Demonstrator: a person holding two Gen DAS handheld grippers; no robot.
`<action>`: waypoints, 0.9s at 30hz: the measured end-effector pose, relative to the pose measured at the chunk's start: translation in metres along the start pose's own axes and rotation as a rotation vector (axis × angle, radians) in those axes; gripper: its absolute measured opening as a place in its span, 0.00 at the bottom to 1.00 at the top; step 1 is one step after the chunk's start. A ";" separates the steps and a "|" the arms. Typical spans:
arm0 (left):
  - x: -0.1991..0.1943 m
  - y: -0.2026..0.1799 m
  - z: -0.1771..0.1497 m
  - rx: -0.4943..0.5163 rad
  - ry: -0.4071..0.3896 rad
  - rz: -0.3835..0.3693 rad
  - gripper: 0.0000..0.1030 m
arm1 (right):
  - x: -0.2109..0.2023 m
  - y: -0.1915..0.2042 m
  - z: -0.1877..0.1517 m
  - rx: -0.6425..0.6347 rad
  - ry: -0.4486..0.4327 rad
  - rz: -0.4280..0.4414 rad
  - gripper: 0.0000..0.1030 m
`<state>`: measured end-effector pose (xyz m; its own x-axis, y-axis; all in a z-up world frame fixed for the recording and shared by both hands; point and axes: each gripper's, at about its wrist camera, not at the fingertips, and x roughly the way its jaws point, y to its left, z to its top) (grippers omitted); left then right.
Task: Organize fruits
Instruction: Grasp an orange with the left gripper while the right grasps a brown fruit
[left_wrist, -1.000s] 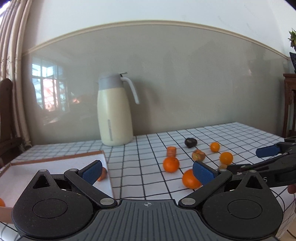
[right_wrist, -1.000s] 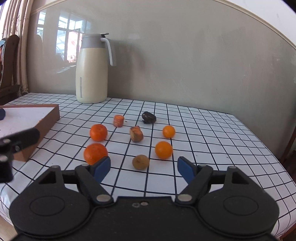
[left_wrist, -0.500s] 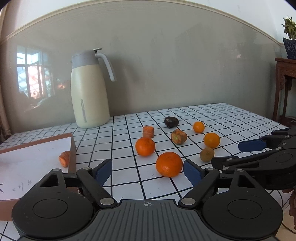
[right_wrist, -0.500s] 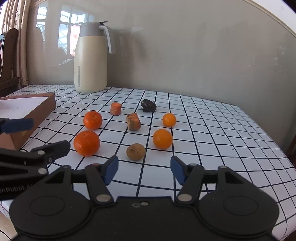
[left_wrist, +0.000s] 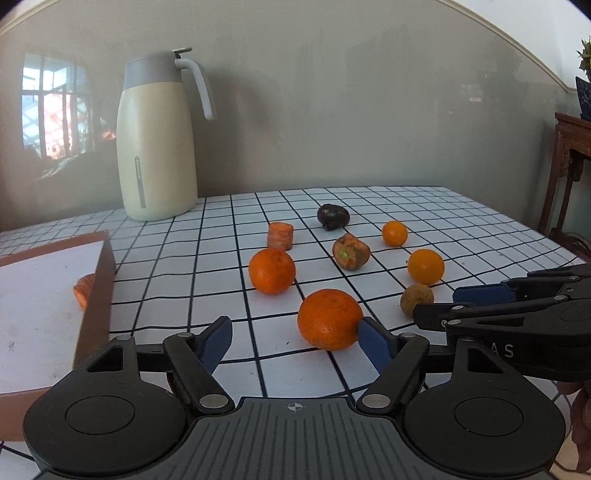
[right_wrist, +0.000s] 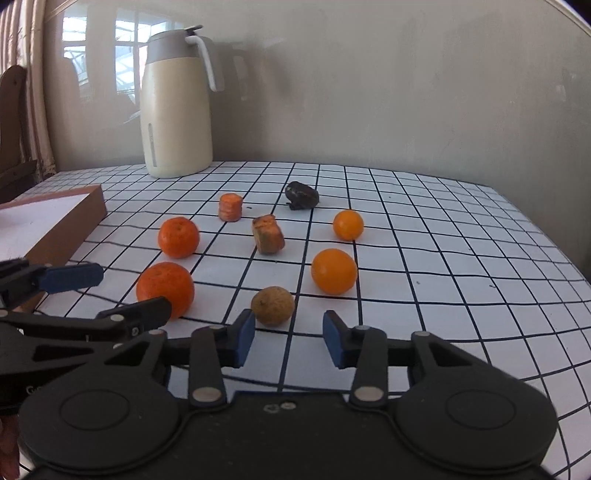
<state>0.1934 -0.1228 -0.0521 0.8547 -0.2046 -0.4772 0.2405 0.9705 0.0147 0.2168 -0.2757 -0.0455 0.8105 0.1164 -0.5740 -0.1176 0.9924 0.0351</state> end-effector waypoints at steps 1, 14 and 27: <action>0.002 0.000 0.001 -0.003 0.003 -0.005 0.73 | 0.001 -0.002 0.000 0.007 0.004 0.003 0.31; 0.022 -0.002 0.007 -0.084 0.069 -0.108 0.55 | 0.004 -0.011 0.005 0.046 -0.003 0.027 0.28; 0.023 0.015 0.009 -0.113 0.075 -0.046 0.42 | 0.020 0.011 0.008 0.001 0.022 0.038 0.22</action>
<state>0.2204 -0.1143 -0.0551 0.8060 -0.2431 -0.5397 0.2217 0.9694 -0.1054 0.2363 -0.2624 -0.0497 0.7928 0.1532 -0.5899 -0.1477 0.9873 0.0580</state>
